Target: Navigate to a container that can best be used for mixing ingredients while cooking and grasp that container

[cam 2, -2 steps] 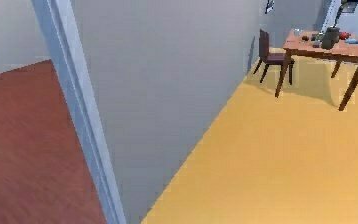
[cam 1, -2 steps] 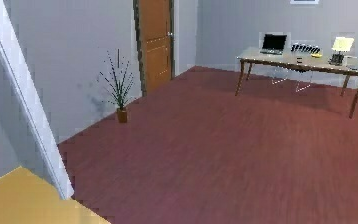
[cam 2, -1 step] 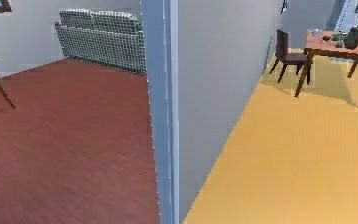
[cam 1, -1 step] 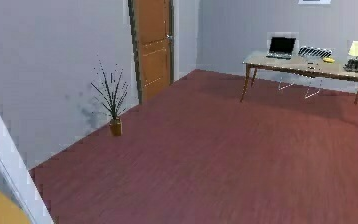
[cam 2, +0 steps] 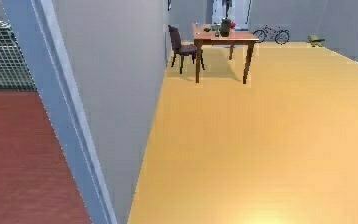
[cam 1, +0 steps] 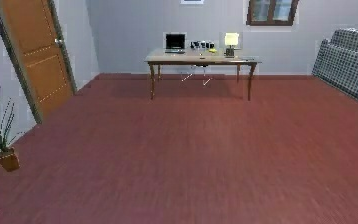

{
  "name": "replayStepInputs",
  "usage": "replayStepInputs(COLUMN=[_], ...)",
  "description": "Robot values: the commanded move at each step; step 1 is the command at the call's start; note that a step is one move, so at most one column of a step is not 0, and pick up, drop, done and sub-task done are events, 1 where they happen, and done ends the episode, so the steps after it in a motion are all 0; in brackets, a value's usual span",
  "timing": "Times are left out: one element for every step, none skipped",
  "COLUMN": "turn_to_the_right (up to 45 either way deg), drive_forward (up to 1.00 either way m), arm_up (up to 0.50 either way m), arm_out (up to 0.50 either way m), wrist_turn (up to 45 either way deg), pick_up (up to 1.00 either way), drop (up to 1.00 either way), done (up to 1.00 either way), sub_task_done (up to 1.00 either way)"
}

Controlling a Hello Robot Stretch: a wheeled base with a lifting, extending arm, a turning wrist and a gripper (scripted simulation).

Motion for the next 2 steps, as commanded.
replayStepInputs(turn_to_the_right=[0.0,15.0], drive_forward=[0.65,0.00], arm_up=[0.00,0.00], arm_out=[0.00,0.00], wrist_turn=[0.0,0.0], pick_up=[0.00,0.00], drop=[0.00,0.00], done=[0.00,0.00], sub_task_done=[0.00,0.00])
